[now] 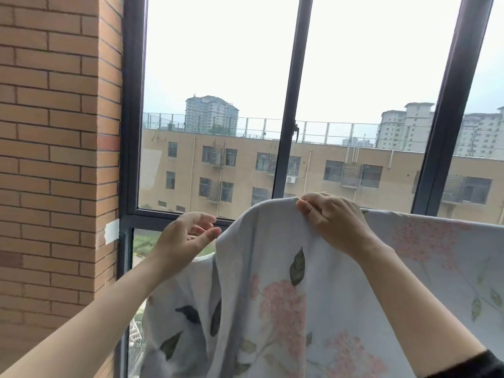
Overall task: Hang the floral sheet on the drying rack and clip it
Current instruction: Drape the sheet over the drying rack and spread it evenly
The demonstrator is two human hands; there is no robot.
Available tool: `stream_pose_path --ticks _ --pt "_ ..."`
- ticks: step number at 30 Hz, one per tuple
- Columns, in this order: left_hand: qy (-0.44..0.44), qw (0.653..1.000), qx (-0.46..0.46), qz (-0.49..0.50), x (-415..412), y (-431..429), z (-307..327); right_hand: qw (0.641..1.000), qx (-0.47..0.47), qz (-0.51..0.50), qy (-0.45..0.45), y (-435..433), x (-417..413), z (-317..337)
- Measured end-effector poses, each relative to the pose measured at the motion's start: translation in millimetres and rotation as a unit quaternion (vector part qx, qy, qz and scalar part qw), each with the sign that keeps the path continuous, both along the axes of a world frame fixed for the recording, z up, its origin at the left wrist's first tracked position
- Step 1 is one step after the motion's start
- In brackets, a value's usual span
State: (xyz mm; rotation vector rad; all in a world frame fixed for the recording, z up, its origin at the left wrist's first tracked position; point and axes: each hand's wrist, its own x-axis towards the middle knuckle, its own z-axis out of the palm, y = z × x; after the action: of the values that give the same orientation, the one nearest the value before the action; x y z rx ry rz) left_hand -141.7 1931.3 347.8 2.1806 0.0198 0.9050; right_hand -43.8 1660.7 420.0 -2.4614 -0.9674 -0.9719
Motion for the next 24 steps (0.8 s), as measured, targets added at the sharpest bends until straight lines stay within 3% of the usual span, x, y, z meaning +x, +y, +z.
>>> stream_pose_path --ticks 4,7,14,19,24 --pt "0.014 0.995 0.041 -0.084 5 -16 -2 1.000 -0.005 -0.001 -0.006 3 0 0" --pt "-0.050 0.997 0.047 -0.036 8 -20 -10 1.000 -0.002 -0.001 -0.013 2 0 -1" --pt "-0.120 0.990 -0.065 0.022 3 -15 8 1.000 -0.002 0.014 -0.010 -2 0 0" --pt "-0.189 0.977 -0.060 0.080 -2 -7 33 0.999 -0.012 0.028 -0.012 4 -4 0" --pt "-0.054 0.990 0.086 0.098 16 17 6 0.999 -0.005 0.050 -0.019 10 -3 1"
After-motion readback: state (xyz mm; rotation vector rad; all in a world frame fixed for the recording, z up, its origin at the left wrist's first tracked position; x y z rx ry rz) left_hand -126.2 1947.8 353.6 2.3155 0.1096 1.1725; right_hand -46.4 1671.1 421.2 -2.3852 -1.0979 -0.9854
